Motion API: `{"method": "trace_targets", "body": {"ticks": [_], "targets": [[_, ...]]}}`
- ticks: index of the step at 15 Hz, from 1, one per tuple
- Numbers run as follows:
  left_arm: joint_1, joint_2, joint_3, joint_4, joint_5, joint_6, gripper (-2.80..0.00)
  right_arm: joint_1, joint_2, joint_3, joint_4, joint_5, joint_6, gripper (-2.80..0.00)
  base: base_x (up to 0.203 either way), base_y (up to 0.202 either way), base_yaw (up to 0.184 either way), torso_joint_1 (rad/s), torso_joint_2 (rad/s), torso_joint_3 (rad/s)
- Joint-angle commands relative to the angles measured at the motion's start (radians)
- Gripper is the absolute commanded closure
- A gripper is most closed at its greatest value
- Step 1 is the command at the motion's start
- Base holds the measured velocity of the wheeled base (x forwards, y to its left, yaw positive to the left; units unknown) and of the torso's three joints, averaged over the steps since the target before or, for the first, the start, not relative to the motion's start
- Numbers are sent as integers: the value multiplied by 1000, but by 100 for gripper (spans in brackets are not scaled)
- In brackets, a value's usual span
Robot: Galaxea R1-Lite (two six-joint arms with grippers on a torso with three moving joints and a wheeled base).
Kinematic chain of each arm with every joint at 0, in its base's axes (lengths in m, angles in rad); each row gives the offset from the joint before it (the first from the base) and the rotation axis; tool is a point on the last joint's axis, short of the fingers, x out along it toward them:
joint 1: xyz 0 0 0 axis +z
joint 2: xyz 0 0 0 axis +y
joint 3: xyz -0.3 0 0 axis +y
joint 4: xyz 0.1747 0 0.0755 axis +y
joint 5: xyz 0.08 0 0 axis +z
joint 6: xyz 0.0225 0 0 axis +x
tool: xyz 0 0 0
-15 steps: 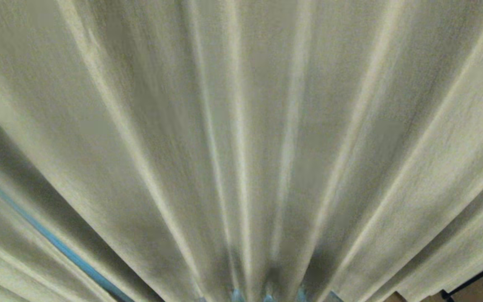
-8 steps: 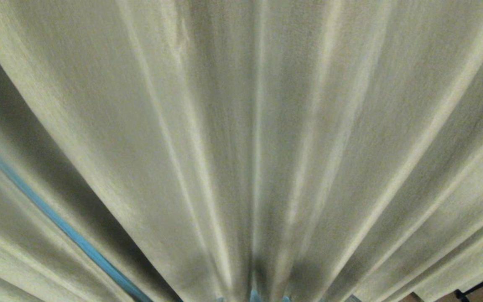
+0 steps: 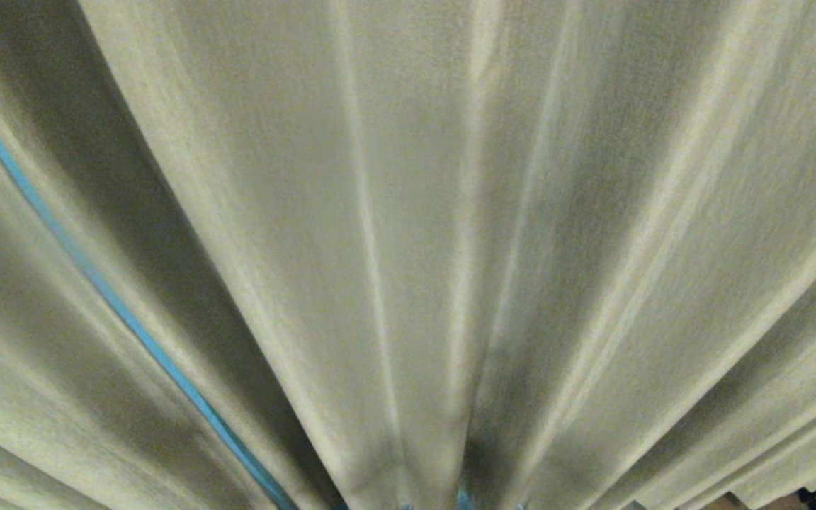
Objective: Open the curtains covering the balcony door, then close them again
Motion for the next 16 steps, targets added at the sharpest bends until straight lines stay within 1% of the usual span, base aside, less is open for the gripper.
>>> {"method": "trace_targets", "body": {"ticks": [1,16], "targets": [[0,0,0,0,0,0,0,0,1,0,-1,0,0,0,0,192,1,2,-2,7],[0,0,0,-1,-1,1,0,-1,1,0,-1,0,0,0,0,190,1,3,3,2]]}}
